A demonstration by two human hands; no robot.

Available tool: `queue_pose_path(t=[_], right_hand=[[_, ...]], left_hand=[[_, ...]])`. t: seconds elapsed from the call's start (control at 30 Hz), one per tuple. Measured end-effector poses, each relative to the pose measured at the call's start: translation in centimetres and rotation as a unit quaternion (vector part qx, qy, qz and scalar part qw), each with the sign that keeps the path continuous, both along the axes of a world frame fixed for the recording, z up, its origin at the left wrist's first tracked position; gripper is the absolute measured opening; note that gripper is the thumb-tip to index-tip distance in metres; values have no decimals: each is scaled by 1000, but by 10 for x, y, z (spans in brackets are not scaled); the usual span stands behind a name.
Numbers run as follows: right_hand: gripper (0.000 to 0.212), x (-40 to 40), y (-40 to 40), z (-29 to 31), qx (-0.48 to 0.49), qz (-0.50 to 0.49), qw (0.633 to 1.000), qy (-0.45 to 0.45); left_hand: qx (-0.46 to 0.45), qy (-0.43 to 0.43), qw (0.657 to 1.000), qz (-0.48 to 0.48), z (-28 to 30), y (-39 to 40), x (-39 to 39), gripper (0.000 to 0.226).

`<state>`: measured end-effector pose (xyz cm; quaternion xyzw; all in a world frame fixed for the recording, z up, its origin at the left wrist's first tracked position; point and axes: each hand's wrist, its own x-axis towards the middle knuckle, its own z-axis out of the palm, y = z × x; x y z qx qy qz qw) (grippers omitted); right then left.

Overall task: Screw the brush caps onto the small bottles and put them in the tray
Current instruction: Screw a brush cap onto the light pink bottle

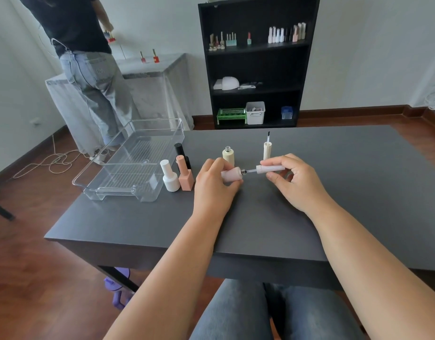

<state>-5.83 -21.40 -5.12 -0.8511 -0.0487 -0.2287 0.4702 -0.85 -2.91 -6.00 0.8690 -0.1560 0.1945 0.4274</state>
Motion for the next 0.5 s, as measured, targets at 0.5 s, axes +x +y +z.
queue_pose_path(t=[0.5], right_hand=[[28,-1,2,0,-15,12,1000,3]], left_hand=[[27,-4,1000,-2,2,-2,-3,21]])
